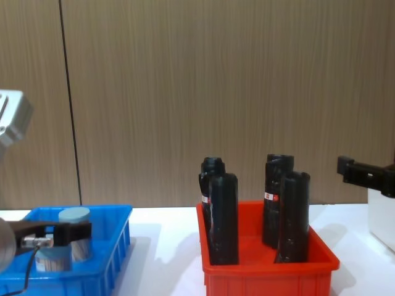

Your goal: Pick the cotton swabs from the blue box and place them into the white box.

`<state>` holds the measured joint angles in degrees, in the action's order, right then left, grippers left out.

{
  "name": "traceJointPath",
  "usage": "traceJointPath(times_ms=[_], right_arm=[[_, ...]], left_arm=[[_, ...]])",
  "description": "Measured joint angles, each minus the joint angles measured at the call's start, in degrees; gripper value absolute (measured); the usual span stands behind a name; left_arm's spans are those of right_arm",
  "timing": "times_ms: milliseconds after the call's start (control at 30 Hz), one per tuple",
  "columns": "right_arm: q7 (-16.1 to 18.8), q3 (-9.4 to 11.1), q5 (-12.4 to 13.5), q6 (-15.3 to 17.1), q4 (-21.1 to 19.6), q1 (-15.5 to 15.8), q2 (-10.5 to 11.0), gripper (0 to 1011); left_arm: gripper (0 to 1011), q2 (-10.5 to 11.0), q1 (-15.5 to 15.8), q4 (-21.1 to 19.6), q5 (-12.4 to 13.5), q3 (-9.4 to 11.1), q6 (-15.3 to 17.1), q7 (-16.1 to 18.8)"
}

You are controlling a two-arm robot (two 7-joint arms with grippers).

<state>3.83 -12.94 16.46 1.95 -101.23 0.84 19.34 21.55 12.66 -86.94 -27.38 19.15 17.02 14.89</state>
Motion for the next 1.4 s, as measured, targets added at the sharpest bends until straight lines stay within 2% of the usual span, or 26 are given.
traceJointPath(times_ms=[233,500,1067,1400], right_arm=[[0.00,0.00,0.00,0.00,0.00,0.00,0.00,1002],[0.00,0.00,0.00,0.00,0.00,0.00,0.00,1002],[0.00,0.00,0.00,0.01,0.00,0.00,0.00,1002],[0.00,0.00,0.00,0.00,0.00,0.00,0.00,1002]], left_arm=[[1004,-0.78,2.00,4.01,-1.10,-0.91,1.29,-0.63],[1004,-1.64,4.28,7.98,-1.19,-1.53,1.99,-2.49],[1004,-3.66,9.38,15.53,1.14,-1.96,2.79,-7.14],[1004,-4.64,11.46,18.50,2.26,-1.96,3.63,-8.61]])
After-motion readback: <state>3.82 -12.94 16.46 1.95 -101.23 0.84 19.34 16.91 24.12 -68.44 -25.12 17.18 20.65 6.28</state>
